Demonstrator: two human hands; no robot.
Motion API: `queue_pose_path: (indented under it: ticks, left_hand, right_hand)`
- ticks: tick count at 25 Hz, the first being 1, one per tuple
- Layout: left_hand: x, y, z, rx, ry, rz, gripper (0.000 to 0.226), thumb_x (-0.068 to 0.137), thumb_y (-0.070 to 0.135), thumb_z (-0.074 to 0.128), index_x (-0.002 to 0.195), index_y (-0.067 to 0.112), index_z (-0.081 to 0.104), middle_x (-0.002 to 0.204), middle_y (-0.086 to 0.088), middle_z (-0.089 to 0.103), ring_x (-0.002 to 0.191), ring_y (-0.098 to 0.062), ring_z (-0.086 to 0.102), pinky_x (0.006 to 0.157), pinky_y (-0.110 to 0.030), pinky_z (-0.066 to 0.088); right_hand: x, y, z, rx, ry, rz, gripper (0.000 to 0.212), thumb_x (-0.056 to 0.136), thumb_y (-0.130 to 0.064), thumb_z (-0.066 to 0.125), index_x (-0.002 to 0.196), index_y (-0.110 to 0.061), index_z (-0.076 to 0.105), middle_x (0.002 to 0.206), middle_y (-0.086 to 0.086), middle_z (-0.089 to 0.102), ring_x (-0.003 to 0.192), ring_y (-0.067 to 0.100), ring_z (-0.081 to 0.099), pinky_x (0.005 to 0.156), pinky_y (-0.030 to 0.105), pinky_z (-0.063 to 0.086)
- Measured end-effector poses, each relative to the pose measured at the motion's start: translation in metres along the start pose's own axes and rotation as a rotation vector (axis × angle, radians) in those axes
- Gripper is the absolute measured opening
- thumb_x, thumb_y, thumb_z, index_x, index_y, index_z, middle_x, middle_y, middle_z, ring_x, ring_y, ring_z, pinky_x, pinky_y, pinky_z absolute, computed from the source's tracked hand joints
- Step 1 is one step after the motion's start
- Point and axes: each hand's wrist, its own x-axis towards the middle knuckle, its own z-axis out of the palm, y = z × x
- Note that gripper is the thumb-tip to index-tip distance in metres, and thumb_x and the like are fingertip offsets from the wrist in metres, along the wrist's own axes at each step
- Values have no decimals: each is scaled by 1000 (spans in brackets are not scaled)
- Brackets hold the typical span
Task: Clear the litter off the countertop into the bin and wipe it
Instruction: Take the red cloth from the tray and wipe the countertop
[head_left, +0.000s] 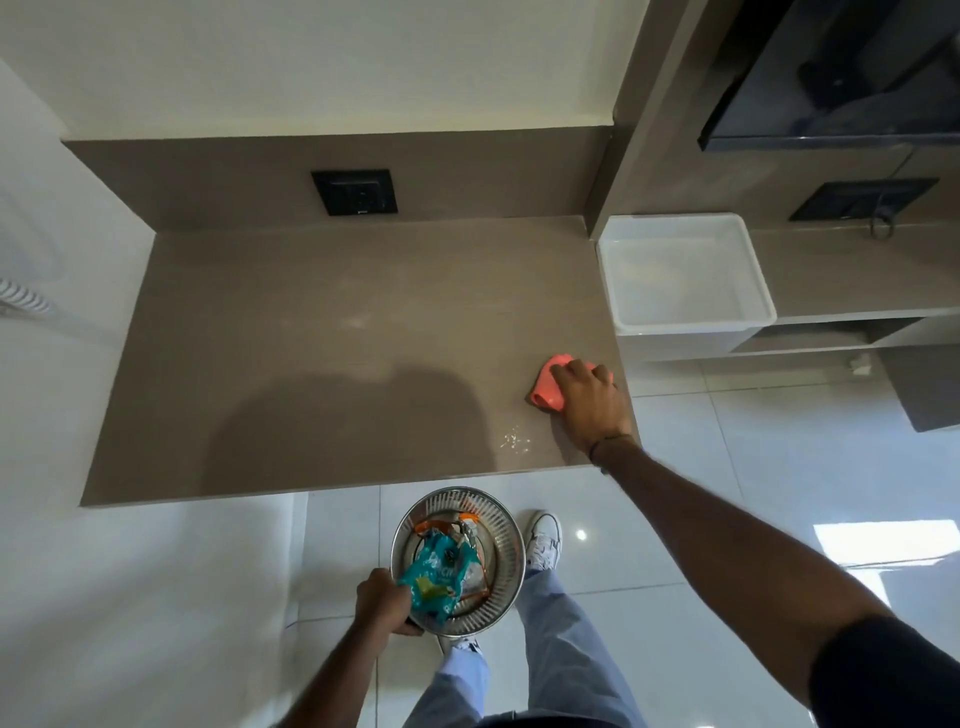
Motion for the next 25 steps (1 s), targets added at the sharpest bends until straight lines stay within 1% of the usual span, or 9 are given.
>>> queue_pose_path:
  ticks: [5, 7, 9, 12, 14, 17, 19, 21, 25]
  left_hand:
    - [-3, -6, -9, -37, -11, 28, 34, 96, 5, 64, 127, -9, 59, 124, -30, 68, 95, -43, 77, 71, -55, 67]
    - [-4, -10, -13, -50, -14, 32, 32, 96, 7, 64, 124, -8, 60, 122, -30, 69, 89, -42, 78, 68, -53, 68]
    - [-3, -14, -17, -67, -11, 44, 32, 96, 8, 66, 122, -8, 61, 120, -30, 69, 85, -42, 79, 64, -53, 68]
    - [-5, -19, -22, -66, 6, 43, 32, 93, 5, 67, 122, -8, 61, 123, -29, 68, 91, -44, 77, 64, -55, 67]
    - [-4, -21, -25, -53, 2, 48, 36, 90, 1, 70, 123, -8, 59, 125, -28, 67, 99, -45, 75, 68, -55, 67]
    - [-4, -24, -29, -40, -3, 66, 41, 85, -2, 72, 124, -9, 58, 124, -29, 68, 105, -45, 73, 74, -55, 67]
    - [-4, -26, -30, -39, 7, 72, 39, 88, 0, 70, 124, -8, 57, 124, -28, 68, 105, -44, 73, 74, -55, 67]
    - [-4, -27, -32, -48, 4, 74, 36, 93, 3, 68, 125, -6, 56, 125, -27, 67, 102, -42, 75, 72, -54, 67]
    - [0, -32, -39, -49, -9, 71, 35, 94, 8, 67, 126, -5, 58, 125, -27, 68, 97, -42, 76, 67, -54, 67]
  right_hand:
    - [-87, -65, 25, 128, 17, -178, 51, 83, -14, 66, 132, -25, 56, 130, 1, 61, 113, 31, 55, 88, 43, 53]
    - [-105, -98, 26, 240, -29, -230, 46, 80, -25, 75, 125, -29, 62, 123, -2, 67, 108, 26, 59, 86, 38, 54]
    - [-113, -120, 20, 422, -177, -217, 31, 78, -35, 74, 109, -30, 72, 104, -4, 74, 91, 19, 67, 74, 31, 57]
    - [-115, -119, 15, 766, -403, -40, 15, 82, -23, 67, 93, -19, 75, 82, -2, 74, 74, 16, 68, 75, 33, 62]
    - [-103, -96, 11, 894, -307, 135, 19, 88, -7, 60, 101, -9, 74, 86, 3, 73, 79, 18, 69, 75, 32, 60]
    - [-74, -39, -10, 1051, -44, 498, 19, 82, -1, 61, 95, -2, 74, 83, 9, 69, 80, 22, 65, 70, 34, 52]
    - [-56, -3, -26, 954, 108, 630, 18, 76, -5, 62, 89, -9, 74, 79, 9, 68, 79, 28, 66, 68, 36, 52]
    - [-42, 17, -33, 798, 178, 621, 17, 74, -13, 61, 86, -16, 73, 76, 7, 68, 78, 33, 66, 65, 31, 47]
    - [-19, -8, -26, 561, 67, 428, 25, 80, -26, 65, 103, -22, 74, 94, 12, 74, 87, 35, 67, 74, 33, 53]
